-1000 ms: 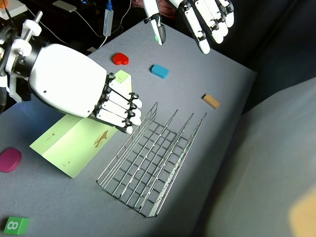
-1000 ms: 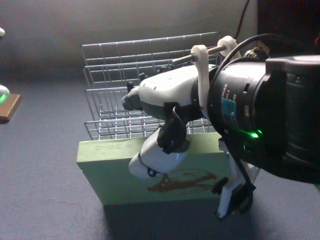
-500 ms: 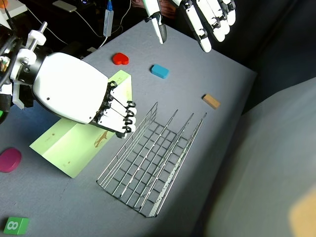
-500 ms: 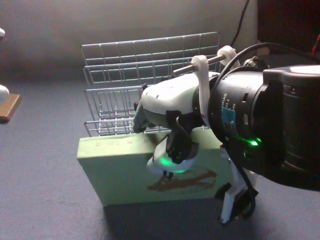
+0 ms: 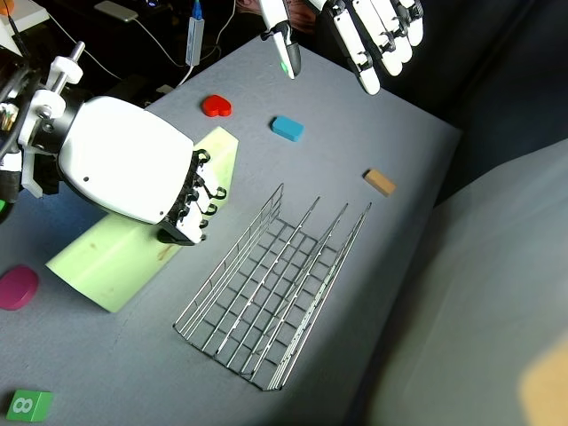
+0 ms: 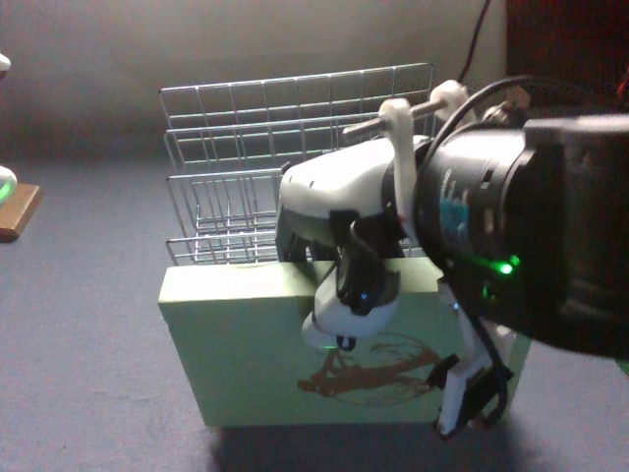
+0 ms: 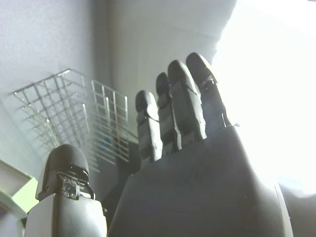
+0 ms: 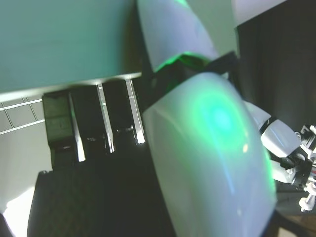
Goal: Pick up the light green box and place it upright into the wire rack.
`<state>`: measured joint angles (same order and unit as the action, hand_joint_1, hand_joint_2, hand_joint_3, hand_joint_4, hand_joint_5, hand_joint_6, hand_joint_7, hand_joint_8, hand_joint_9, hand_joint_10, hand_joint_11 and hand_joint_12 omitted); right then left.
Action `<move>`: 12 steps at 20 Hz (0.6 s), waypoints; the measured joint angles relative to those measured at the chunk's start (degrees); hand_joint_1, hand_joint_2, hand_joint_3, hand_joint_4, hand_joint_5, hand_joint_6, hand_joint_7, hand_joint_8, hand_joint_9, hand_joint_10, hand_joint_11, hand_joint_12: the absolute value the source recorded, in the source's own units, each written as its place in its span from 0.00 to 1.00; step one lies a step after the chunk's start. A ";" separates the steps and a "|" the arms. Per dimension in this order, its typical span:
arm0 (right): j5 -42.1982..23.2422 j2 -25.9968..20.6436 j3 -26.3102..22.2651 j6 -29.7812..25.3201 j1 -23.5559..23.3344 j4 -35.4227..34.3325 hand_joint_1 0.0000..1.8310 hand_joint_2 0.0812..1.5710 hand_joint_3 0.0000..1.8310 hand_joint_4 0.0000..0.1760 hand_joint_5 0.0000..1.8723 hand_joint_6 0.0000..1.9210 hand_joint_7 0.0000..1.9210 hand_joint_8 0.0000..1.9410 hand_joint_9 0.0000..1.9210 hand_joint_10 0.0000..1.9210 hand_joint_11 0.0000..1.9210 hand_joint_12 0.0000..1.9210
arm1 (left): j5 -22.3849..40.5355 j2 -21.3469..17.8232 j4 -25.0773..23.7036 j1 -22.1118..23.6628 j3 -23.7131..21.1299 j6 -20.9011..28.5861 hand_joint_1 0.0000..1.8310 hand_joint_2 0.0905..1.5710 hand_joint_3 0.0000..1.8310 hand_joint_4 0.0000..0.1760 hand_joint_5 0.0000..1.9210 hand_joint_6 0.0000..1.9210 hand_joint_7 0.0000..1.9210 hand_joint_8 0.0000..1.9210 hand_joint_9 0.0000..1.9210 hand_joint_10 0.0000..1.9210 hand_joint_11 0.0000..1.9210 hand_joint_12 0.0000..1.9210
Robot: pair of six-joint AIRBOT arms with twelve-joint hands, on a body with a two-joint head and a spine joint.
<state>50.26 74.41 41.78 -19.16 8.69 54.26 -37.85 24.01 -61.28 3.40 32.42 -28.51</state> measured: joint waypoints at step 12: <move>-0.94 -5.05 -3.91 10.10 -15.65 -0.04 0.67 0.71 0.00 0.00 0.49 0.50 0.51 0.60 0.46 0.57 0.40 0.78 | -0.50 0.00 0.59 0.00 -0.20 0.02 0.11 0.74 0.00 0.49 0.17 0.00 0.14 0.00 0.14 0.00 0.00 0.33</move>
<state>49.32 69.36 37.87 -9.06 -6.96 54.22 -38.35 24.01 -60.69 3.40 32.23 -28.49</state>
